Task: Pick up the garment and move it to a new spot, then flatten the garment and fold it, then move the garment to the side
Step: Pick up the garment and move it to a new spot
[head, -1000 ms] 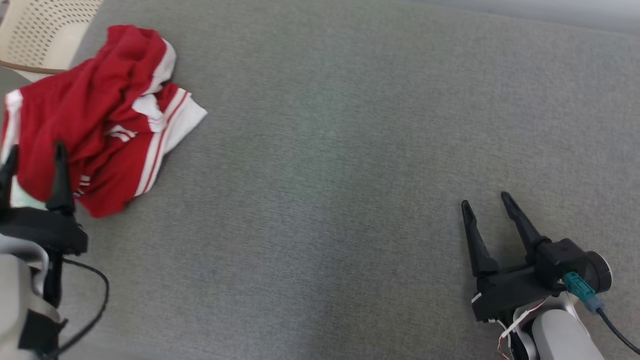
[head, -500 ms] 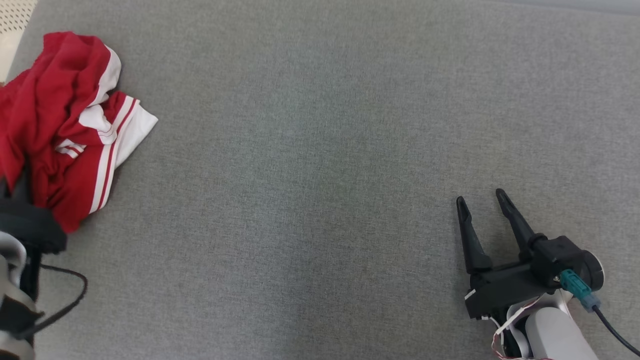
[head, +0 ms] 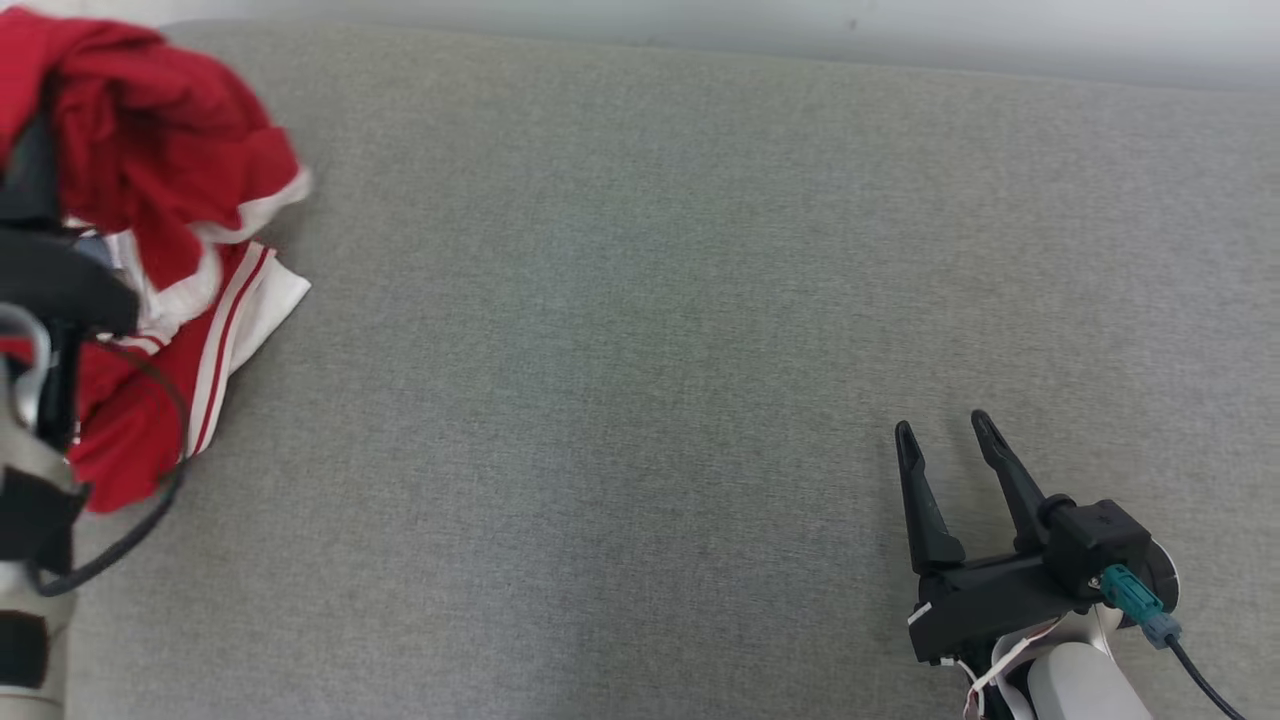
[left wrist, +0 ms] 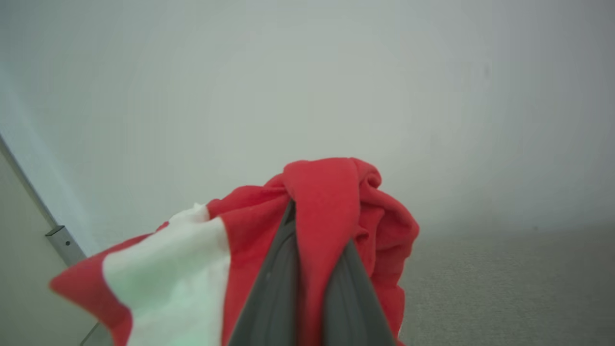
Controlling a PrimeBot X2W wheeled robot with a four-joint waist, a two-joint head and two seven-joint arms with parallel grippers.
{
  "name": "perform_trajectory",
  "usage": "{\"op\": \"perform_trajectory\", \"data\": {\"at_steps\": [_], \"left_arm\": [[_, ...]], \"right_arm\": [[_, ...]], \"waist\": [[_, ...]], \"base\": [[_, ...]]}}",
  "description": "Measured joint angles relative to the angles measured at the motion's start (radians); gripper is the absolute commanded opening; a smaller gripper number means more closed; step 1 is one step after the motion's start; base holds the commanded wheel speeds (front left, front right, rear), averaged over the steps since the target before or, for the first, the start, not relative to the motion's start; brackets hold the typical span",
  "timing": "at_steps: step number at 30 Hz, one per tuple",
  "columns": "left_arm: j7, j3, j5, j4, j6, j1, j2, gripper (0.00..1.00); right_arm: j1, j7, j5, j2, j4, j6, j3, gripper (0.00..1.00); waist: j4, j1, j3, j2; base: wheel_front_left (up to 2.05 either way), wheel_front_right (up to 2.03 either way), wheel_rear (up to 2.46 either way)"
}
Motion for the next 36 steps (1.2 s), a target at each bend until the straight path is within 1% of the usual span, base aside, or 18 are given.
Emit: {"op": "perform_trajectory", "data": {"at_steps": [1, 4, 8, 11, 14, 16, 21, 26, 27, 28, 29, 33, 36], "left_arm": [[0.000, 0.000, 0.000, 0.000, 0.000, 0.000, 0.000, 0.00], [0.000, -0.051, -0.040, -0.069, 0.000, -0.002, -0.030, 0.00], [0.000, -0.138, -0.093, -0.162, 0.000, 0.008, -0.093, 0.00], [0.000, -0.192, -0.129, -0.196, 0.000, 0.047, -0.136, 0.00], [0.000, -0.229, -0.158, -0.195, 0.000, 0.090, -0.178, 0.00], [0.000, -0.229, -0.178, -0.184, 0.000, 0.116, -0.207, 0.00], [0.000, -0.257, -0.227, -0.153, 0.000, 0.183, -0.259, 0.00], [0.000, -0.254, -0.257, -0.126, 0.000, 0.273, -0.276, 0.00], [0.000, -0.255, -0.252, -0.118, 0.002, 0.291, -0.277, 0.08], [0.000, -0.254, -0.252, -0.104, 0.007, 0.305, -0.279, 0.33], [0.000, -0.248, -0.249, -0.081, 0.018, 0.339, -0.280, 1.00], [0.000, -0.239, -0.217, -0.068, 0.029, 0.406, -0.280, 1.00], [0.000, -0.220, -0.188, -0.098, 0.045, 0.462, -0.280, 1.00]], "right_arm": [[0.000, 0.000, 0.000, 0.000, 0.000, 0.000, 0.000, 1.00], [0.001, 0.000, 0.006, 0.007, 0.004, 0.000, 0.000, 1.00], [0.009, 0.000, 0.007, 0.019, 0.007, 0.000, 0.002, 1.00], [0.018, 0.000, 0.010, 0.029, 0.008, 0.000, 0.004, 1.00], [0.017, 0.000, 0.012, 0.034, 0.009, 0.000, 0.005, 1.00], [0.017, 0.000, 0.013, 0.037, 0.010, 0.000, 0.006, 1.00], [0.017, 0.000, 0.021, 0.046, 0.009, 0.000, 0.008, 1.00], [0.018, 0.000, 0.021, 0.053, 0.008, 0.000, 0.020, 1.00], [0.018, 0.000, 0.022, 0.053, 0.008, 0.000, 0.020, 1.00], [0.018, 0.000, 0.022, 0.054, 0.009, 0.000, 0.022, 1.00], [0.019, 0.000, 0.024, 0.055, 0.010, 0.000, 0.021, 1.00], [0.025, 0.000, 0.027, 0.056, 0.013, 0.000, 0.016, 1.00], [0.037, 0.000, 0.029, 0.056, 0.015, 0.000, 0.018, 1.00]], "waist": [[0.000, 0.0000, 0.000, 0.0000], [-0.017, 0.0000, -0.009, 0.0000], [-0.044, 0.0000, -0.019, 0.0000], [-0.070, 0.0000, -0.027, 0.0000], [-0.099, 0.0000, -0.032, 0.0000], [-0.120, 0.0000, -0.035, -0.0001], [-0.176, 0.0000, -0.041, 0.0000], [-0.229, -0.0001, -0.047, 0.0000], [-0.238, 0.0000, -0.049, -0.0001], [-0.246, 0.0000, -0.050, 0.0000], [-0.258, 0.0000, -0.056, 0.0000], [-0.265, 0.0000, -0.075, -0.0001], [-0.259, 0.0000, -0.093, -0.0001]], "base": [[0.00, 0.00, 0.00], [0.00, 0.00, 0.00], [0.00, 0.00, 0.00], [0.00, 0.00, 0.00], [0.00, 0.00, 0.00], [0.00, 0.00, 0.00], [0.00, 0.00, 0.00], [0.00, 0.00, 0.00], [0.00, 0.00, 0.00], [0.00, 0.00, 0.00], [0.00, 0.00, 0.00], [0.00, 0.00, 0.00], [0.00, 0.00, 0.00]]}}
